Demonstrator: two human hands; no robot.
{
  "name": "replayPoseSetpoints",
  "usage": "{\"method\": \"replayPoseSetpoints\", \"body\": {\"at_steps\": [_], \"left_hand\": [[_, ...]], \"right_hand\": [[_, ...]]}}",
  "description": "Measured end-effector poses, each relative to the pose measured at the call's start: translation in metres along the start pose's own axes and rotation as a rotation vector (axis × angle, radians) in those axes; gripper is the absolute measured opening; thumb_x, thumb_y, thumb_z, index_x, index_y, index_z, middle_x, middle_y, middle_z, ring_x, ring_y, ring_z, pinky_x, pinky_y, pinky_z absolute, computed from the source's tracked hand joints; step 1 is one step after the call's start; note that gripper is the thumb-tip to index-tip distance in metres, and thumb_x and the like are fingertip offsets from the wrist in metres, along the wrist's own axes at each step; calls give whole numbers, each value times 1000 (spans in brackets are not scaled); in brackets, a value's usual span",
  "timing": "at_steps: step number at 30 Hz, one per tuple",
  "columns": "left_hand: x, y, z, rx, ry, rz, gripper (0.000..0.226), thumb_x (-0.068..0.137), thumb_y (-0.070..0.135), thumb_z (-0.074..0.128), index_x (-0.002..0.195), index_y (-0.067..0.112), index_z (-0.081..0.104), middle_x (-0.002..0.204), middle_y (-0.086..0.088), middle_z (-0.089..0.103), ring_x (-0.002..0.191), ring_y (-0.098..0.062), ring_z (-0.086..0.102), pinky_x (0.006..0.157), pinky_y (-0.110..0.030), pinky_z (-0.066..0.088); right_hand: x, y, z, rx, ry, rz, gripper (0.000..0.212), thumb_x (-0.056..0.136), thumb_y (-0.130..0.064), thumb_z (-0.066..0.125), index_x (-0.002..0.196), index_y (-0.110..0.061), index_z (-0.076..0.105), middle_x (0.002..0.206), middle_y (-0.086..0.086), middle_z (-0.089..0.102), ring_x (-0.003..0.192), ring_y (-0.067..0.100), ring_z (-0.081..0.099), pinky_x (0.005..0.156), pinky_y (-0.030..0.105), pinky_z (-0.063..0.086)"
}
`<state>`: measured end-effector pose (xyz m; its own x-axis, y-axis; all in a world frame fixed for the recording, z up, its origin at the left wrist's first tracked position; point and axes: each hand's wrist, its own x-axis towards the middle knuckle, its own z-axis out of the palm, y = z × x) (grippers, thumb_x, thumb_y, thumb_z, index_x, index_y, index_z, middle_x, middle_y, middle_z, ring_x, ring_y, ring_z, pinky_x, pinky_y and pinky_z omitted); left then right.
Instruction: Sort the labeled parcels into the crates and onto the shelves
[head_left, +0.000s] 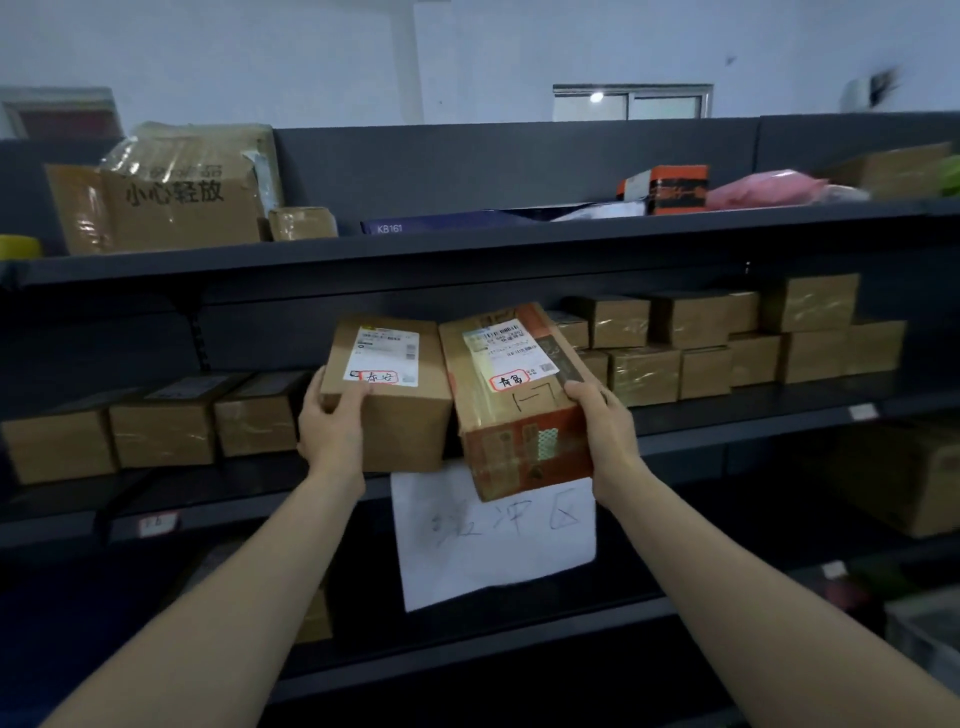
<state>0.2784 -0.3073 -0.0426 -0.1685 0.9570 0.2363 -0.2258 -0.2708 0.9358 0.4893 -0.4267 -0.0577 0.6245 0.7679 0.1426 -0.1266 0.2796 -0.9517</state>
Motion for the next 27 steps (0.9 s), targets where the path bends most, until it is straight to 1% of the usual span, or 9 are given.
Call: {"method": "replayPoseSetpoints", "body": {"at_steps": [2, 4, 6, 8, 11, 15, 18, 22, 27], "left_hand": [[-29, -2, 18, 110, -39, 60, 62, 69, 50, 66, 128, 48, 49, 125, 7, 55, 125, -26, 39, 102, -49, 41], [-59, -3, 42, 235, -79, 132, 58, 81, 40, 62, 136, 42, 43, 132, 2, 50, 128, -26, 31, 104, -53, 35], [-89, -2, 72, 293, -154, 199, 59, 82, 39, 60, 138, 40, 42, 137, 1, 46, 128, -26, 31, 105, -55, 32], [-118, -3, 107, 363, -243, 261, 60, 82, 38, 61, 139, 39, 41, 141, 3, 44, 130, -25, 28, 105, -54, 28], [-165, -9, 162, 532, -382, 344, 58, 84, 38, 61, 139, 38, 41, 144, 7, 40, 131, -24, 25, 101, -52, 24], [-234, -29, 229, 676, -601, 471, 50, 82, 43, 60, 130, 36, 50, 141, 13, 42, 128, -21, 28, 98, -48, 26], [-285, -54, 274, 748, -773, 546, 42, 82, 46, 58, 122, 37, 53, 133, 15, 47, 126, -18, 30, 97, -48, 28], [-346, -100, 325, 821, -1029, 718, 38, 83, 52, 53, 118, 40, 53, 126, 18, 49, 125, -15, 30, 97, -50, 30], [-412, -152, 388, 750, -1263, 855, 34, 83, 54, 53, 115, 41, 55, 122, 20, 48, 123, -10, 31, 94, -44, 26]], "right_hand": [[-7, -5, -34, -89, 66, -77, 49, 82, -42, 63, 130, -34, 56, 108, 6, 67, 96, 23, 66, 87, 45, 55], [-17, -13, -71, -187, 154, -146, 60, 70, -54, 62, 129, -45, 54, 112, -2, 64, 101, 19, 63, 90, 48, 52], [-24, -21, -112, -270, 263, -200, 67, 62, -63, 59, 127, -51, 52, 115, -11, 62, 106, 16, 59, 96, 51, 47], [-32, -31, -153, -377, 375, -233, 70, 62, -67, 57, 129, -52, 49, 121, -15, 57, 112, 16, 55, 100, 56, 42], [-49, -46, -217, -583, 527, -224, 75, 63, -69, 48, 135, -48, 45, 127, -11, 55, 118, 22, 50, 99, 57, 38], [-75, -51, -303, -687, 739, -148, 78, 61, -70, 45, 135, -46, 48, 130, -8, 55, 120, 27, 48, 99, 56, 38], [-99, -45, -364, -796, 858, -52, 68, 69, -67, 50, 133, -45, 51, 128, -6, 55, 120, 28, 47, 99, 56, 38], [-129, -33, -436, -1066, 972, 34, 50, 81, -60, 55, 127, -42, 57, 129, -7, 52, 123, 26, 41, 99, 50, 39], [-143, -20, -505, -1307, 997, 105, 38, 82, -59, 56, 113, -37, 64, 121, -10, 53, 123, 21, 37, 97, 46, 34]]}}
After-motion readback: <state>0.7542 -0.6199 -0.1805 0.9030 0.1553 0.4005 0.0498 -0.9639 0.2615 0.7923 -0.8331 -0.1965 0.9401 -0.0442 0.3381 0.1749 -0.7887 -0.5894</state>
